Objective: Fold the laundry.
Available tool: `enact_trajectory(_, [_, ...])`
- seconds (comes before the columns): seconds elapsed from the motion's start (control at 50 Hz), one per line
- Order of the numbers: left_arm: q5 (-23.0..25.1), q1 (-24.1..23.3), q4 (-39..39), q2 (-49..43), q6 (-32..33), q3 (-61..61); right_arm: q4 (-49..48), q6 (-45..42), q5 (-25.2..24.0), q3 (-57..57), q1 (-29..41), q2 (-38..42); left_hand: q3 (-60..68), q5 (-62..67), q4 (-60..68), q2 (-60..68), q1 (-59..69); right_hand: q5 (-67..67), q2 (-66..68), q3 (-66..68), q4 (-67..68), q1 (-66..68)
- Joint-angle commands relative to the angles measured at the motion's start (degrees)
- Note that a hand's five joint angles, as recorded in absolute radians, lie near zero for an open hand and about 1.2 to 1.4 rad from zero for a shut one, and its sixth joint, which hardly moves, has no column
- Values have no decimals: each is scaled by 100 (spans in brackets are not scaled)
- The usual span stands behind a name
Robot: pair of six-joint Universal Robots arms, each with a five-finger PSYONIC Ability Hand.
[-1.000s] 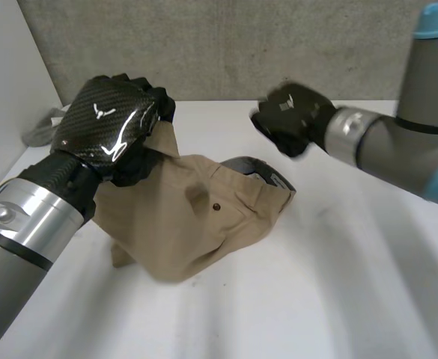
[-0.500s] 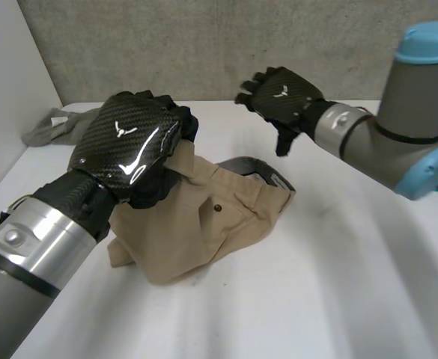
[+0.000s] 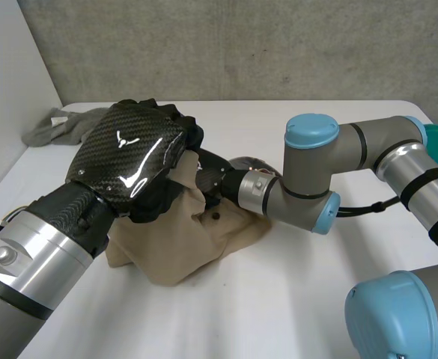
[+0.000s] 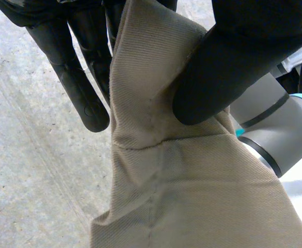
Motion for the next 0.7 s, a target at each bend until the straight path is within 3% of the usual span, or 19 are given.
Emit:
enact_trajectory(0.02, [-26, 113, 30, 3, 15, 37, -182, -7, 1273, -580, -18, -131, 1151, 1364, 1107, 1113, 1406, 3203, 2938, 3007, 3019, 3404])
enact_trajectory(0.06, [-44, 174, 39, 3, 15, 45, -165, -24, 2124, -756, -54, -402, 1151, 1364, 1107, 1113, 1406, 3203, 2938, 3007, 3019, 3404])
enact_trajectory(0.12, [-88, 394, 74, 3, -2, 89, -68, -42, 2550, -713, -168, -771, 1151, 1364, 1107, 1113, 1406, 3203, 2938, 3007, 3019, 3404])
enact_trajectory(0.2, [-70, 702, 83, -14, -11, 107, 668, -94, 2551, -73, -493, -1597, 1151, 1364, 1107, 1113, 1406, 3203, 2938, 3007, 3019, 3404])
enact_trajectory(0.3, [-61, 790, 126, -120, -20, 107, 1872, -462, 2585, 1707, -809, -3264, 1151, 1364, 1107, 1113, 1406, 3203, 2938, 3007, 3019, 3404])
enact_trajectory(0.48, [-79, 676, 100, -1138, -37, 116, 2218, -1229, 2692, 5129, -924, -5219, 1151, 1364, 1107, 1113, 1406, 3203, 2938, 3007, 3019, 3404])
enact_trajectory(0.58, [-88, 483, 162, -1972, -2, 282, 1998, -1229, 2691, 5782, -933, -5352, 1151, 1364, 1107, 1113, 1406, 3203, 2938, 3007, 3019, 3404])
enact_trajectory(0.7, [-210, 456, 162, -3123, 50, 1325, 1121, -1176, 3025, 5573, -1003, -4659, 1151, 1364, 1107, 1113, 1406, 3203, 2938, 3007, 3019, 3404])
